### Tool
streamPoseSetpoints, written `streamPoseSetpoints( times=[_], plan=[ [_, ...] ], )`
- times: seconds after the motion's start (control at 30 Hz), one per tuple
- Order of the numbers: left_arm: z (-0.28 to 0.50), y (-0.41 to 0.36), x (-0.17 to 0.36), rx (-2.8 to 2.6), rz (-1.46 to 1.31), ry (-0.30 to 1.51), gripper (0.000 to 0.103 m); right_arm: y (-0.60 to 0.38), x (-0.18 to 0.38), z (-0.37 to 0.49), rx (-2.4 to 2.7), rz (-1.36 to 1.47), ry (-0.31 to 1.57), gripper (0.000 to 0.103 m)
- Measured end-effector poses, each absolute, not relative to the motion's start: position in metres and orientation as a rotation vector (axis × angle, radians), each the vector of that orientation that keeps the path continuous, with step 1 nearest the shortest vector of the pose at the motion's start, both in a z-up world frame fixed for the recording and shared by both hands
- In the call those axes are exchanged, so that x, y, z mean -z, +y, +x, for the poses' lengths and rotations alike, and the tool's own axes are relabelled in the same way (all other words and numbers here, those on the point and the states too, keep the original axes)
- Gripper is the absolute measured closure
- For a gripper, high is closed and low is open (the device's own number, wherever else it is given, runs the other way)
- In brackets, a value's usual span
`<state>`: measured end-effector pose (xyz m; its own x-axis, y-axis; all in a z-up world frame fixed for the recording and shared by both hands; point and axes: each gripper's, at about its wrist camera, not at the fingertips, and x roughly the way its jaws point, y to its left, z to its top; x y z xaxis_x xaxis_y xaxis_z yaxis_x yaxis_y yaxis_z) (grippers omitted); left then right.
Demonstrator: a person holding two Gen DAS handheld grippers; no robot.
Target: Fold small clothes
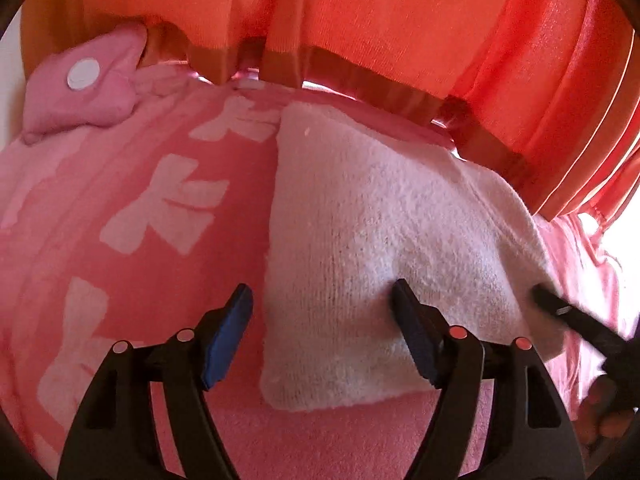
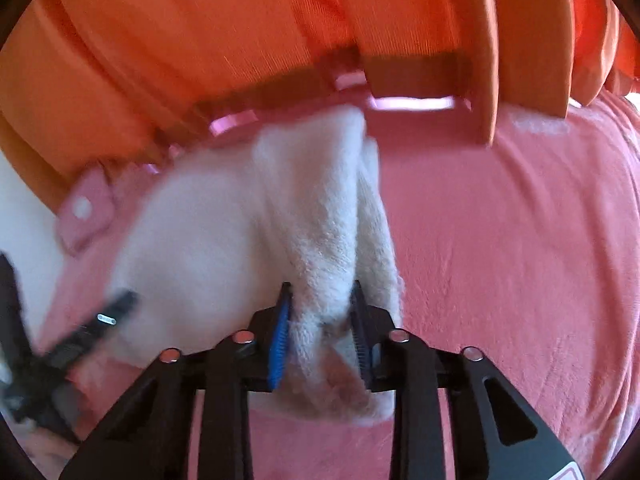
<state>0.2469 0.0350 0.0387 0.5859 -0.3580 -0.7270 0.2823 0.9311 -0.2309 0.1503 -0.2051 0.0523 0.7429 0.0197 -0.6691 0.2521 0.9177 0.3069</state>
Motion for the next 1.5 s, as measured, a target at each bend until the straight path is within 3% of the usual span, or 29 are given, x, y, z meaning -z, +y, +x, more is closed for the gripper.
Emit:
streamPoseSetpoints(
  times=[0.13, 0.37, 0.5, 0.57, 0.7, 0.77, 0.83, 1.5],
  plan=[
    [0.244, 0.031, -0.033, 0.327, -0.009, 0.858, 0.021, -0.203, -0.025, 0.169, 0.2, 0.29, 0.868, 0.077],
    [0.218, 0.035, -0.054, 0.309, 0.017, 0.792, 0.022, -0.198, -0.072, 0.128, 0.191, 0.349, 0.668, 0.076],
    [0.179, 0.039, -0.057, 0.291, 0.026, 0.759, 0.012, -0.175, -0.074, 0.083, 0.232, 0.259, 0.624, 0.063],
    [0.16, 0.045, -0.051, 0.286, 0.01, 0.767, 0.012, -0.164, -0.053, 0.067, 0.235, 0.248, 0.668, 0.059],
    [0.129, 0.054, -0.032, 0.25, -0.016, 0.808, 0.012, -0.149, -0.018, 0.053, 0.277, 0.232, 0.785, 0.058],
    [0.12, 0.052, -0.025, 0.237, -0.014, 0.822, 0.012, -0.146, -0.013, 0.04, 0.293, 0.234, 0.778, 0.048],
    [0.113, 0.047, -0.019, 0.224, 0.01, 0.826, 0.012, -0.145, -0.009, 0.035, 0.321, 0.221, 0.778, 0.044],
    [0.083, 0.023, -0.002, 0.194, 0.094, 0.778, 0.012, -0.111, 0.008, 0.025, 0.298, 0.163, 0.794, 0.044]
  ],
)
